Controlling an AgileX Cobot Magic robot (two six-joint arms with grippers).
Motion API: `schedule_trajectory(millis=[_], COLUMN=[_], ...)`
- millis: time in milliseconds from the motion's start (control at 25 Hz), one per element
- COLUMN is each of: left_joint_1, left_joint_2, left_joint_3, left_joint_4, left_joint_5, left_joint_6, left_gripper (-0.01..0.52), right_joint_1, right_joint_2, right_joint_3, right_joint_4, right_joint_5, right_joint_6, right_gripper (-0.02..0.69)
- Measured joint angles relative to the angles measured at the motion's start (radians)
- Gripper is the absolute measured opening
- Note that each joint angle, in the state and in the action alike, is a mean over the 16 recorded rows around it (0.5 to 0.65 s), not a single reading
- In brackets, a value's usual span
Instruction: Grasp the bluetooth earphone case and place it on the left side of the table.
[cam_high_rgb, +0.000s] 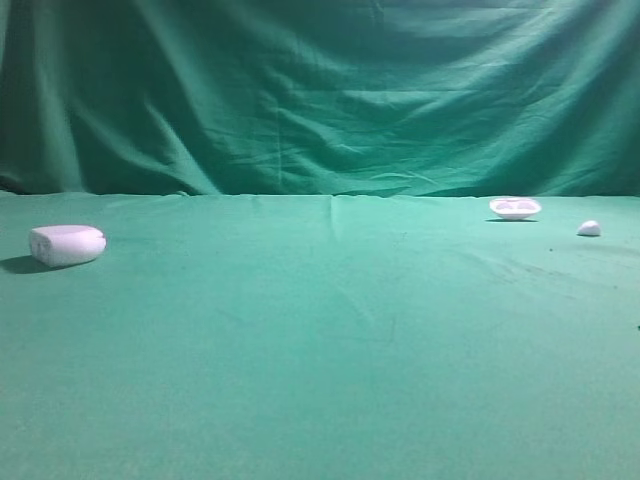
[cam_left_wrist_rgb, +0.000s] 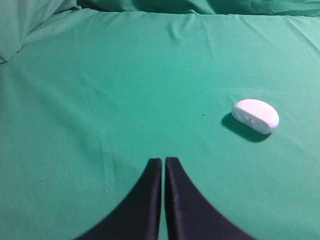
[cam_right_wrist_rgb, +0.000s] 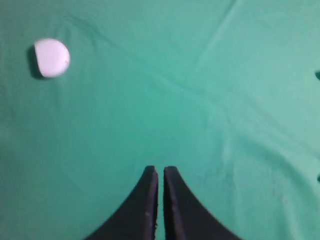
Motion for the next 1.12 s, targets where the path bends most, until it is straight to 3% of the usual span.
schedule_trajectory(millis=[560,1120], left_joint_1=[0.000,0.000], left_joint_2=[0.000,0.000], left_joint_3=[0.000,0.000], left_joint_4=[0.000,0.000], left_joint_5=[0.000,0.000], left_joint_6=[0.000,0.000], left_gripper=[0.000,0.000], right_joint_1=[0.000,-0.048], right_joint_2=[-0.507,-0.690], right_joint_3=[0.479,0.580], right_joint_4=[0.059,0.144], right_joint_5=[-0.313,-0.387], right_joint_6=[0.024,-0.203], right_gripper=[0.000,0.000])
